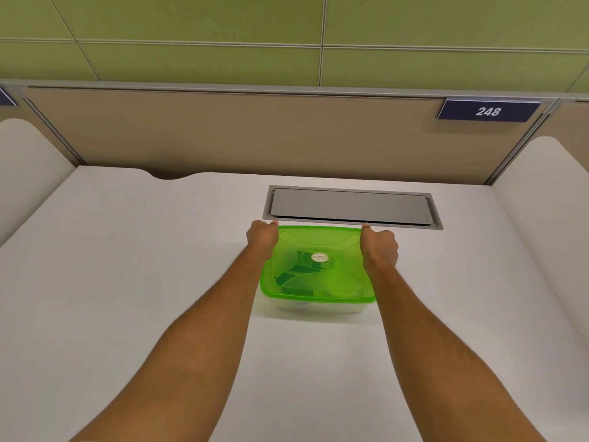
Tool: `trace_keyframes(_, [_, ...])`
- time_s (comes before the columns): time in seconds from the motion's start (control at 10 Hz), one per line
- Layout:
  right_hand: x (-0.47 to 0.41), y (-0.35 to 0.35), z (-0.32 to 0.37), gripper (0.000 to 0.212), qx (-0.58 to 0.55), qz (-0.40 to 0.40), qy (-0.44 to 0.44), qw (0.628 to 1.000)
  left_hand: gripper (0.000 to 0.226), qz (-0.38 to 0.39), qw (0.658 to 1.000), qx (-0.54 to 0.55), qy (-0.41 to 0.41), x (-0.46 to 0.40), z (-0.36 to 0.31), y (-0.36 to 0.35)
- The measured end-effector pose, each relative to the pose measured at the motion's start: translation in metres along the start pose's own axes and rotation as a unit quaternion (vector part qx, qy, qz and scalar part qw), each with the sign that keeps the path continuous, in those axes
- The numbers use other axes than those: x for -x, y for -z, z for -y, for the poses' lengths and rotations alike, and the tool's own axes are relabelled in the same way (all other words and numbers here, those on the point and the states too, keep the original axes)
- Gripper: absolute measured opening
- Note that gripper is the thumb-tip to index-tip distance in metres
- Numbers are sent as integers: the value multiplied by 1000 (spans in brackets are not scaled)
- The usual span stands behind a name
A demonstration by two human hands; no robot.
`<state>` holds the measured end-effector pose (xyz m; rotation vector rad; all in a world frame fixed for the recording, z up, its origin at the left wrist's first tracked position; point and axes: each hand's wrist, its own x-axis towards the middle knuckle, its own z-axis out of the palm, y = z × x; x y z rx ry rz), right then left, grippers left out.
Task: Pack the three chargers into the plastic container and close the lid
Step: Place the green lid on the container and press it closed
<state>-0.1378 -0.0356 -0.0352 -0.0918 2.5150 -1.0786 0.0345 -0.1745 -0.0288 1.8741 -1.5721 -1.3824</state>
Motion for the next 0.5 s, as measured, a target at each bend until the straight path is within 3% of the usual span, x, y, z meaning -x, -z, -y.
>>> trace_keyframes(0.2, [6, 3, -1, 53, 11, 3, 18, 1000, 30, -1, 998, 62, -1, -1, 7, 4])
trace_keyframes(0.5, [14, 16, 3, 62, 28, 12, 32, 999, 47, -45, 993, 20, -105, 17, 5, 7])
